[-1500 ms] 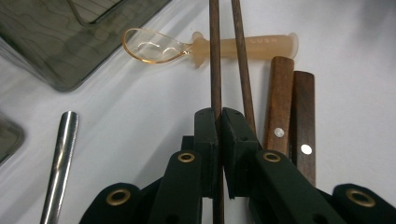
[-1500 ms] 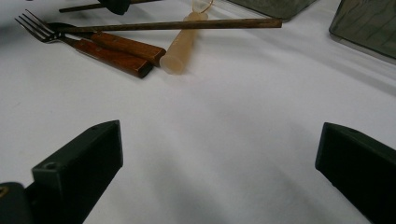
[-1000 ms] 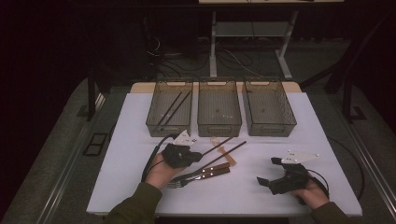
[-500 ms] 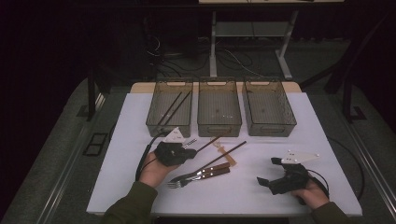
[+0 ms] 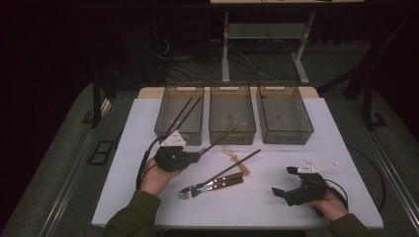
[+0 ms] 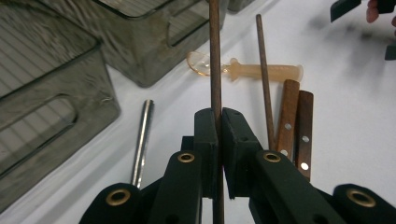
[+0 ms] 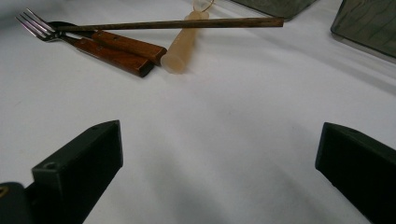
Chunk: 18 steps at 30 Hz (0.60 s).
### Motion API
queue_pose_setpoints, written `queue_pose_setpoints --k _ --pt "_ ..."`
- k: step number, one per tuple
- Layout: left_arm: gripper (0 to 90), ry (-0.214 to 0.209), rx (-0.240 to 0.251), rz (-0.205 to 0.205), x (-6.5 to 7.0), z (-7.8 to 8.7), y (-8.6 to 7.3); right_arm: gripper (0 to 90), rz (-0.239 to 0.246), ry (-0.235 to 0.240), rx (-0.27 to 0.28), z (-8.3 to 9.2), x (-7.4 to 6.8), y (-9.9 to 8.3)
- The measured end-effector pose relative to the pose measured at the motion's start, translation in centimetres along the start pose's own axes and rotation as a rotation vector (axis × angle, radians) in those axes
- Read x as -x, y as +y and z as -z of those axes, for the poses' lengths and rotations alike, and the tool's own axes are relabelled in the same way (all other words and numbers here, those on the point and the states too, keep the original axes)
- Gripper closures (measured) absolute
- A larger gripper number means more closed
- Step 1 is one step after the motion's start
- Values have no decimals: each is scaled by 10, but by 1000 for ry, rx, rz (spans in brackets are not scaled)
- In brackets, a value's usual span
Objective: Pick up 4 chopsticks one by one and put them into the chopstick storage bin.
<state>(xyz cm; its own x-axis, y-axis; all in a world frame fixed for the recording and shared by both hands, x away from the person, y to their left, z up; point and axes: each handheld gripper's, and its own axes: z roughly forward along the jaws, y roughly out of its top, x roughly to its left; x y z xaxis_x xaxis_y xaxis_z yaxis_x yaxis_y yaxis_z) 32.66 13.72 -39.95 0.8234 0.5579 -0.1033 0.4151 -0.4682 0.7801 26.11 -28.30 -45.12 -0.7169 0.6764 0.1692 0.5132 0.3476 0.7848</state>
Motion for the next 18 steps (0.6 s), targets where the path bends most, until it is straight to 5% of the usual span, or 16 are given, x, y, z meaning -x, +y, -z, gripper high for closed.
queue_pose_setpoints --k 18 --pt "847 73 52 49 -24 22 1 7 -9 0 3 0 2 0"
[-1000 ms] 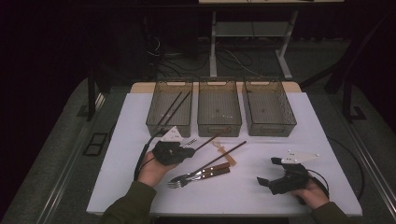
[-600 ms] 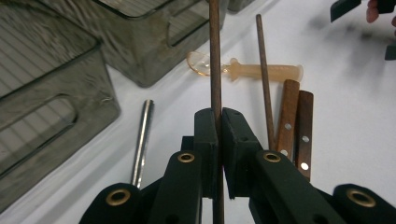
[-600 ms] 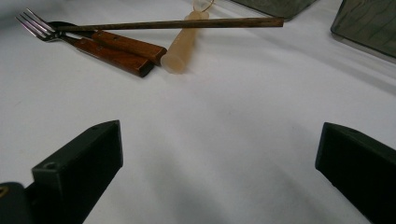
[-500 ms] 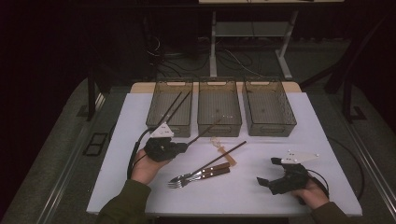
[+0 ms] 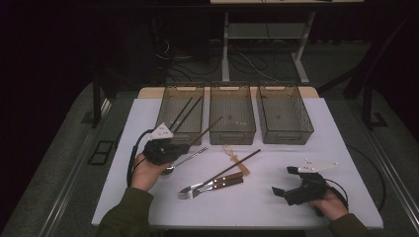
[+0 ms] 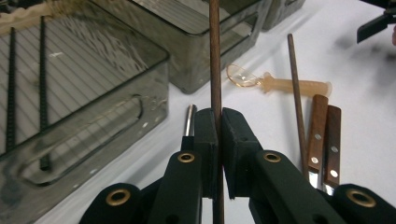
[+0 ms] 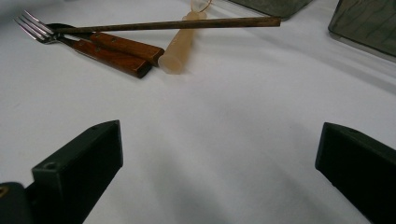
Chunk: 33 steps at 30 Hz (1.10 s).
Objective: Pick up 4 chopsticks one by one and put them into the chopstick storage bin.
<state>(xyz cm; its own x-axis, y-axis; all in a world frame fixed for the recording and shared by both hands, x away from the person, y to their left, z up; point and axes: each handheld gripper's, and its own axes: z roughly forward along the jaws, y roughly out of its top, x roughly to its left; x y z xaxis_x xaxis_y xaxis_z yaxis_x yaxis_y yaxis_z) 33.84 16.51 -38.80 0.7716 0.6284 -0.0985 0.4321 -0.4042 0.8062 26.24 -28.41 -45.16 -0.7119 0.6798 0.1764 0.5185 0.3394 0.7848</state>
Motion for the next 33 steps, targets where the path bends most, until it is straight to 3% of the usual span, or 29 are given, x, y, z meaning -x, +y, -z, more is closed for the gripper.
queue_pose_setpoints --k 15,33 --pt "847 26 45 68 -26 6 8 7 7 -4 -2 -1 0 0" --pt "847 78 80 97 -62 -2 51 7 3 -6 -2 0 0 0"
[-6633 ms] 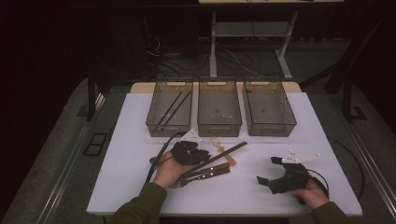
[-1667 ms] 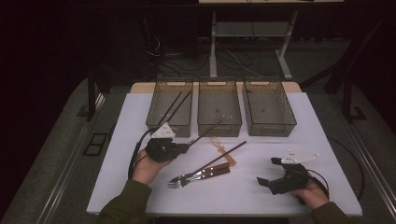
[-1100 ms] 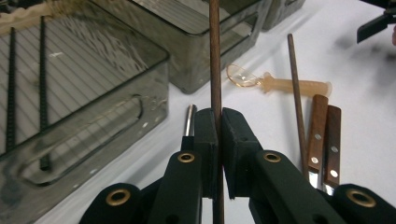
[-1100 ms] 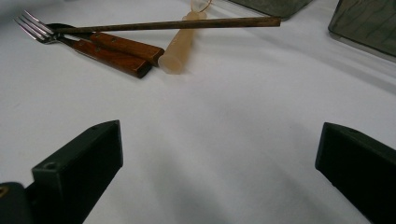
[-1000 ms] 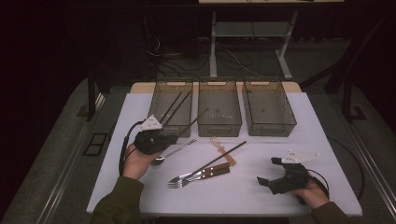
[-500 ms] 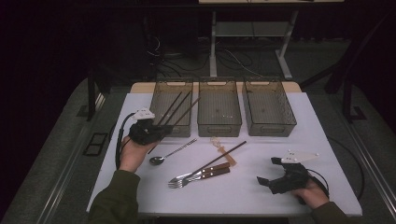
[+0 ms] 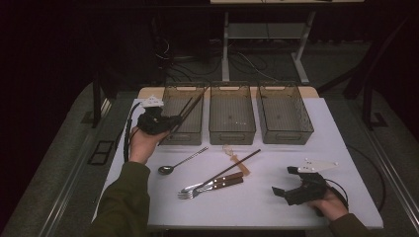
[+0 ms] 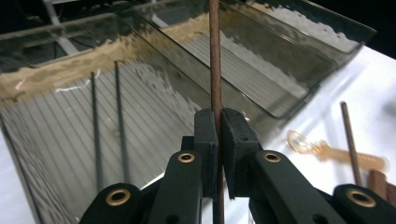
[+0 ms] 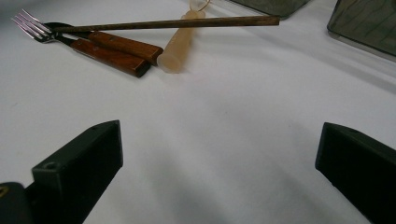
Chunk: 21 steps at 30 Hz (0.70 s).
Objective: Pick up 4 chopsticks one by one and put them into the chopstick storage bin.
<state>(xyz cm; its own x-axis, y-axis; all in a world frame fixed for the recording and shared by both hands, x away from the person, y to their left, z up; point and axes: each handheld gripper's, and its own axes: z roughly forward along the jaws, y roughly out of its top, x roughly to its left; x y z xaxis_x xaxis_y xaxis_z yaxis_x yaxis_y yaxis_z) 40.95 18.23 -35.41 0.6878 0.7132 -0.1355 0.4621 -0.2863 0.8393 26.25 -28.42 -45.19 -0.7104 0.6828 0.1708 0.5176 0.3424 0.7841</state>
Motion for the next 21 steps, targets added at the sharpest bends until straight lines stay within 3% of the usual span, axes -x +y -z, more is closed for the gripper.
queue_pose_setpoints --k 13,17,21 --pt "848 64 -1 25 -31 -28 22 7 -6 5 4 1 0 0" --pt "848 96 -15 28 -40 -38 21 7 -4 8 8 1 0 0" --pt "848 118 -33 70 -49 -46 15 7 -6 10 9 1 0 0"
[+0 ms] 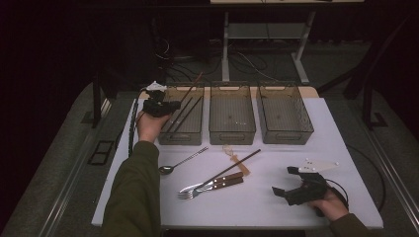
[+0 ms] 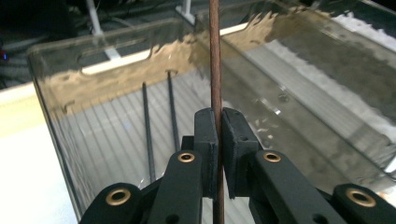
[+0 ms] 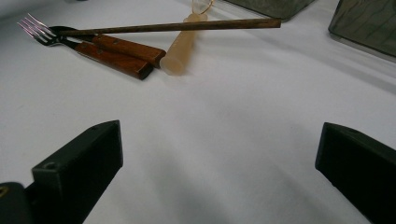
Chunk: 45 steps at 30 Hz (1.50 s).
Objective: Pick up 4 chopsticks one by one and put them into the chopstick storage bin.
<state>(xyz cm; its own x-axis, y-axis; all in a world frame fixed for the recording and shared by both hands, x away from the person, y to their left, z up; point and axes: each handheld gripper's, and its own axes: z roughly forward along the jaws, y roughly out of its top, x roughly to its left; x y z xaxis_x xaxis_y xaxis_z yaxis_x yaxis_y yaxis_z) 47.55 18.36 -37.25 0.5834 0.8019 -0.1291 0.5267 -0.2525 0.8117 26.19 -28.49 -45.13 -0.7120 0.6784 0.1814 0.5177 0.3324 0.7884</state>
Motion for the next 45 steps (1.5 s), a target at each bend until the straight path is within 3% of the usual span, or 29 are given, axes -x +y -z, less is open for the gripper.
queue_pose_setpoints --k 6,8,11,19,27,33,45 --pt "841 35 -67 25 -4 -11 -6 7 -1 1 3 0 0 0" --pt "747 73 -73 37 -4 -11 -6 7 -5 3 6 0 0 0" --pt "629 92 -53 36 -3 -10 -5 7 -6 6 7 0 0 0" --pt "516 53 -67 17 1 -5 -6 7 -5 3 5 1 -1 0" --pt "449 7 -30 -3 14 5 -13 7 -2 -1 1 0 0 0" --pt "394 -47 -5 -34 30 19 -19 7 -1 -3 -2 0 0 0" --pt "334 -95 3 -90 68 38 -38 7 -2 -8 -7 -1 0 0"
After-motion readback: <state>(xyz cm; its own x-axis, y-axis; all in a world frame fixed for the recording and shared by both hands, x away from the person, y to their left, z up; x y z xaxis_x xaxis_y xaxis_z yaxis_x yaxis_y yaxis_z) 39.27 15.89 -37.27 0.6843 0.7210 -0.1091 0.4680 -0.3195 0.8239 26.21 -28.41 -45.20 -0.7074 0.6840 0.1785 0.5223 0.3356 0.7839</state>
